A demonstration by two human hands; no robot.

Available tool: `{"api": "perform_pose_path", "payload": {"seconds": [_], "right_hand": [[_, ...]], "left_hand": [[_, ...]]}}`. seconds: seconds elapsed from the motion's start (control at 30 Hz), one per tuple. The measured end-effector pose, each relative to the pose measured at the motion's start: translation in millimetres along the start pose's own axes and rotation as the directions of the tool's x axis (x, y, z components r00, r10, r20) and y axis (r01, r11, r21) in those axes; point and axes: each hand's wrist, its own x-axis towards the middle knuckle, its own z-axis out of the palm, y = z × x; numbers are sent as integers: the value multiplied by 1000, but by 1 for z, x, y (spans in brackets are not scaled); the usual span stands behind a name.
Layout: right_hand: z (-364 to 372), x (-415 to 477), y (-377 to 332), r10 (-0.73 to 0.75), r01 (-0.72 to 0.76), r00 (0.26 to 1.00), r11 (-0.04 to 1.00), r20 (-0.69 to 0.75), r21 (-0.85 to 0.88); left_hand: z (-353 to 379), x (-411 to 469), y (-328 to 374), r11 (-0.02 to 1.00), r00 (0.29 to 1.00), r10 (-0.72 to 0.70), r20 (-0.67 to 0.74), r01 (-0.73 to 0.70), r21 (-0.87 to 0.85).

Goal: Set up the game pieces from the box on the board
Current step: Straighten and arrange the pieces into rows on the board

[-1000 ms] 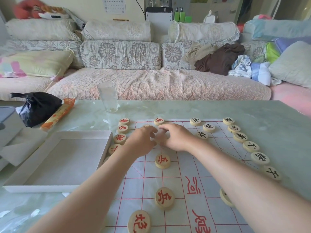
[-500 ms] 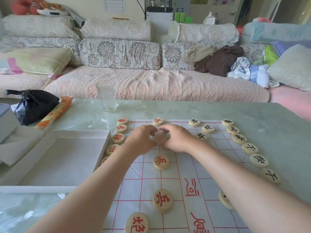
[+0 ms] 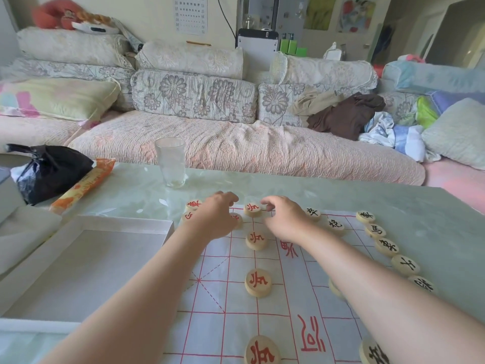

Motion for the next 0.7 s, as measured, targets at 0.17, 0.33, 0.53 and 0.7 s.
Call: {"api": "perform_pose_path", "payload": {"seconds": [0.17,0.33,0.53,0.7], "right_hand": [[6,32,-3,54,-51,998,997,42,-51],[13,45,-6,63,-58,995,996,75,-70],[13,49,-4,33,-21,995,991,96,-129],[14,50,-1,54,-39,993,989,108,-140]], "left_hand": [[9,13,-8,999,998,12,61,-15,46],[13,14,-16,1000,997,31,77,-31,-3],[13,11,-19,997,997,61,51,-59,-40],[6,10,-24,995,992,90,92,-86,-48]]}}
